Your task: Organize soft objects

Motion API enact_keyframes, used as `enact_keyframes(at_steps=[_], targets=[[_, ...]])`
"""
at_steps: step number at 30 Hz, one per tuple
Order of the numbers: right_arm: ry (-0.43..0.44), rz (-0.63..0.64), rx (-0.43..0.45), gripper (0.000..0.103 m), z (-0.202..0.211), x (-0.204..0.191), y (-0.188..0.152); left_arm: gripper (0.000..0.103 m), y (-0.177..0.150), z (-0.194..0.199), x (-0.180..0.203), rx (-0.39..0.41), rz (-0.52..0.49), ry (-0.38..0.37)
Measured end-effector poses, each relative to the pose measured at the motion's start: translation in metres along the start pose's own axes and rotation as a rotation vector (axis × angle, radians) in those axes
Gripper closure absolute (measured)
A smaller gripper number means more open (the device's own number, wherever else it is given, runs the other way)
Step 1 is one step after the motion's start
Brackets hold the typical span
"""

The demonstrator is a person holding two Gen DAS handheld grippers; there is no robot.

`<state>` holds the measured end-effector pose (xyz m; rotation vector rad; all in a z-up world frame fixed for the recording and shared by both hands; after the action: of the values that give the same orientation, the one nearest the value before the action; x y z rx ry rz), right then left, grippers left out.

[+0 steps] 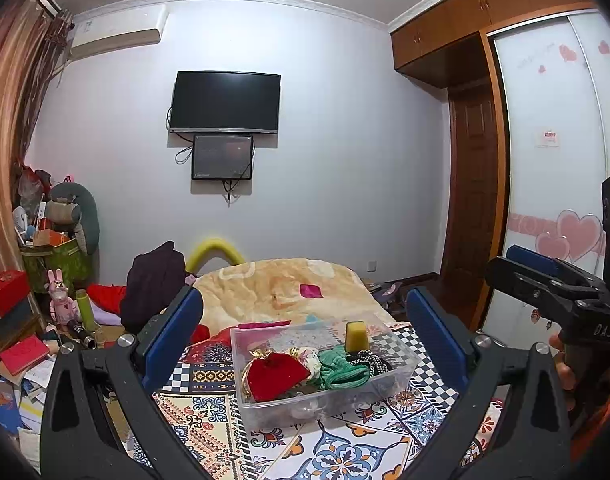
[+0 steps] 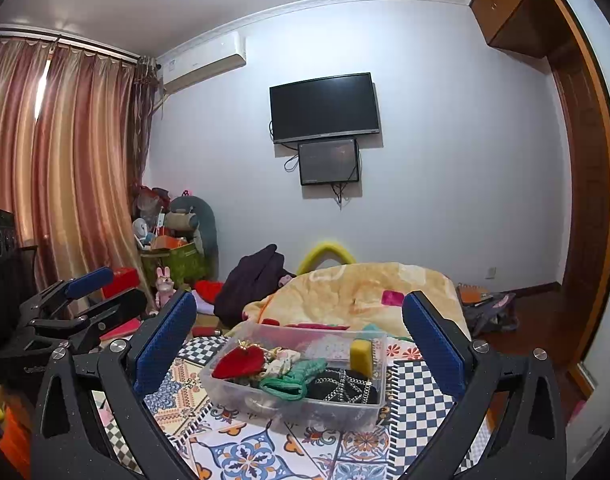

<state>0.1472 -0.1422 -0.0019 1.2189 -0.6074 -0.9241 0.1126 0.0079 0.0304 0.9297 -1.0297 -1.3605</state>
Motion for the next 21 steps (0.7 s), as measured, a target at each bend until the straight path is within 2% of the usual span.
enact_keyframes(at_steps=[21], targets=[[-0.007,0.005,-0.011,0.0,-0.0013,0.0016,-0.0037,0.0,0.0001,0.0007,-0.0009,-0.009,0.009,-0.02]])
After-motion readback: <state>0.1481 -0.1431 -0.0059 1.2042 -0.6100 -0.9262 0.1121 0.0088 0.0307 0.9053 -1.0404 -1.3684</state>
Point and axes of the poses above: each gripper's, at about its wrist camera, not at the fingertips, and z roughly against the way its jaws point, x to its right, y to its top, the point moved 9 cm from there along -z, roughly the way its jaws point, and after that the axes turned 9 degrees about -x, right-handed, at the moved point
